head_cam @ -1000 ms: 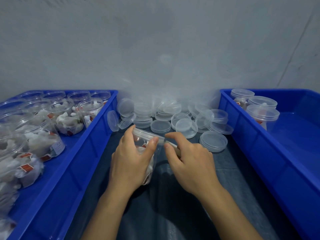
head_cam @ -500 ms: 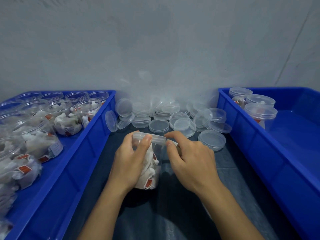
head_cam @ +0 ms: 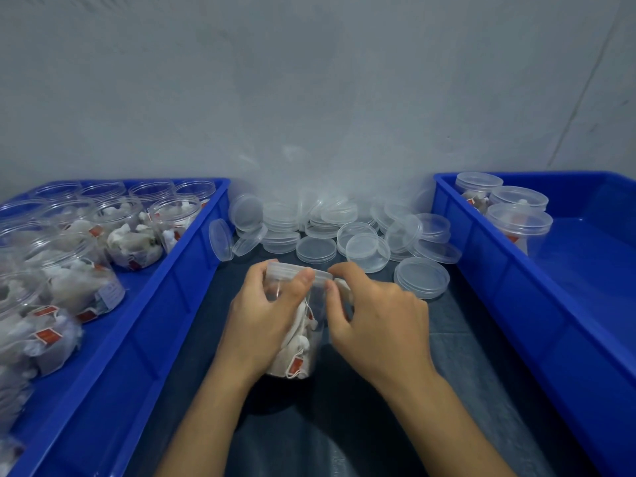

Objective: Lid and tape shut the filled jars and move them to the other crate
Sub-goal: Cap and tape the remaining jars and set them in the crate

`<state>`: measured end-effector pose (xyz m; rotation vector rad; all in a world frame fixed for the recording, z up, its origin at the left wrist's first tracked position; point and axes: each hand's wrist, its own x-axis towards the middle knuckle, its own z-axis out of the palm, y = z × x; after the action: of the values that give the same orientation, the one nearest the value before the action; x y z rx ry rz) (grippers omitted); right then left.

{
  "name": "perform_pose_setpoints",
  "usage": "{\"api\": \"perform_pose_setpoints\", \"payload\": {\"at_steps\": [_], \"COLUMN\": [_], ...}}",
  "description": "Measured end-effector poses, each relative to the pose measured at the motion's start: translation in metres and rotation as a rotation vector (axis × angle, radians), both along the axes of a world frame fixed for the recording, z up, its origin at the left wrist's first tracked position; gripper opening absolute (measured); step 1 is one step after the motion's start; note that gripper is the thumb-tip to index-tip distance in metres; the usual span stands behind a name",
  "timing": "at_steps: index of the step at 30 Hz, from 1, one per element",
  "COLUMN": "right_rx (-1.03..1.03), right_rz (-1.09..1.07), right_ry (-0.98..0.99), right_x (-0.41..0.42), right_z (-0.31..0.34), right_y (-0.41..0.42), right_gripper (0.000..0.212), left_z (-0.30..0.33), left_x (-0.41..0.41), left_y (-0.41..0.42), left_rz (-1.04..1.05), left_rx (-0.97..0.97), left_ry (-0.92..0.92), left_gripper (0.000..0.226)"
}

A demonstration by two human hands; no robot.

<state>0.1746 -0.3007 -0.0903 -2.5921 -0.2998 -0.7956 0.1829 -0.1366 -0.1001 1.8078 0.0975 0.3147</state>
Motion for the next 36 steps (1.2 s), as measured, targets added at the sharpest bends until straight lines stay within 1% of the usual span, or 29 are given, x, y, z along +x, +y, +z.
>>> {"api": "perform_pose_setpoints", "payload": {"at_steps": [1,3,7,8,14,18,22,25,29,33,36], "right_rx": [0.003,0.006,0.04,0.04,0.013,-0.008,-0.004,0.02,0.025,0.057,0.109], "right_rz": [0.005,0.026,0.072,0.079,0.104,0.103,0.12,0.131,0.13,0.116,0.115], "right_ry": [-0.003,-0.004,-0.034,-0.039,-0.023,-0.007,0.061,0.099,0.09,0.126,0.146], "right_x": [-0.001,-0.002,-0.002,-0.001,0.002,0.003,0.005,0.006,0.004,0.004,0.003], "right_z": [0.0,0.002,0.006,0.006,0.005,0.002,0.001,0.002,0.002,0.002,0.002], "right_y": [0.0,0.0,-0.004,-0.006,-0.008,-0.008,-0.009,-0.01,-0.007,-0.006,-0.006], "right_gripper": [0.035,0.036,0.036,0.038,0.042,0.039,0.038,0.038,0.036,0.038,0.034], "left_z": [0.0,0.001,0.002,0.002,0.004,0.005,0.007,0.008,0.01,0.007,0.005], "left_x": [0.0,-0.001,0.001,0.002,0.002,0.002,-0.001,-0.003,-0.005,-0.004,-0.003], "left_y": [0.0,0.0,0.006,0.007,0.011,0.014,0.014,0.014,0.015,0.016,0.013], "left_rz": [0.014,0.026,-0.03,-0.045,-0.106,-0.154,-0.207,-0.224,-0.231,-0.238,-0.177], "left_rx": [0.016,0.03,0.008,-0.012,-0.187,-0.32,-0.43,-0.494,-0.509,-0.501,-0.48], "left_ry": [-0.007,-0.022,-0.042,-0.041,0.012,0.035,0.062,0.08,0.09,0.112,0.074], "left_gripper": [0.069,0.064,0.042,0.039,0.045,0.048,0.05,0.056,0.055,0.064,0.057]}}
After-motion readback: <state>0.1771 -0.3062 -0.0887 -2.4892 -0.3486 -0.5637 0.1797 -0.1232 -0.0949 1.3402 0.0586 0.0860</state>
